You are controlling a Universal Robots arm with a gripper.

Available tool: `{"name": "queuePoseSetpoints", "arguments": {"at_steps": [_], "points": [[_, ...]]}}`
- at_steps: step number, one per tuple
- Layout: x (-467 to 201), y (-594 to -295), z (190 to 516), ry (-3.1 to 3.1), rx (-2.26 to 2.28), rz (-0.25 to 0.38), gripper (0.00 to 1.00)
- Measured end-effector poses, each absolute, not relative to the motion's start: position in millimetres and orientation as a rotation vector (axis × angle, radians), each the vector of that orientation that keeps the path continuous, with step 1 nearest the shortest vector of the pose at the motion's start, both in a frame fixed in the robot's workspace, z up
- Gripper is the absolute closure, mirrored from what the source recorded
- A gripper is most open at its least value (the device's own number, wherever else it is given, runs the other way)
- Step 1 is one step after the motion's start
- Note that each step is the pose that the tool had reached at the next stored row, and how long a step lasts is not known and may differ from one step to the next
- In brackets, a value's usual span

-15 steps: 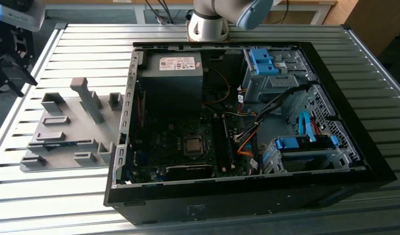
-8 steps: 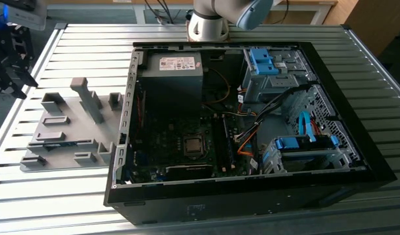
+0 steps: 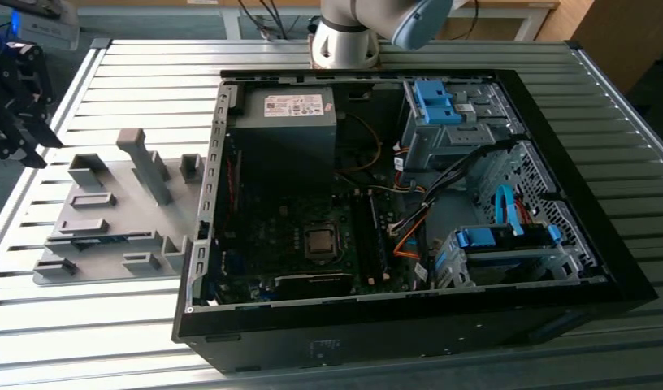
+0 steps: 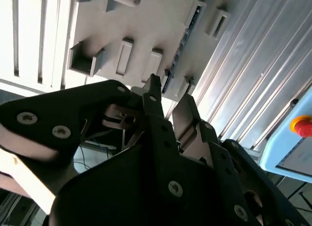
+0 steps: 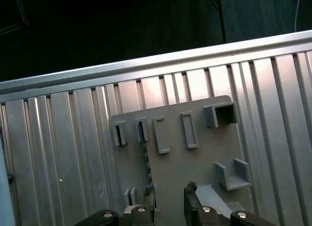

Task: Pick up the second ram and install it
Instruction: 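Pick up the second ram and move it above second insertion slot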

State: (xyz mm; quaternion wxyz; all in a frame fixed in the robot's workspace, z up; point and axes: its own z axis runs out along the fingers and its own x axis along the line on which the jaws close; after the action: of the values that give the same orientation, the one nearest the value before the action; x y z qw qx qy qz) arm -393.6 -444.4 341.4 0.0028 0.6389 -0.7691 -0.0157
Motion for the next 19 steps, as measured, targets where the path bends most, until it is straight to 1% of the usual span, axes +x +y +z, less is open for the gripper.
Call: {"name": "queuePoseSetpoints", "arguments": {"at_steps": [19], "points": [[-401, -454, 314, -2.299, 2.130, -0.049, 0.63]]}}
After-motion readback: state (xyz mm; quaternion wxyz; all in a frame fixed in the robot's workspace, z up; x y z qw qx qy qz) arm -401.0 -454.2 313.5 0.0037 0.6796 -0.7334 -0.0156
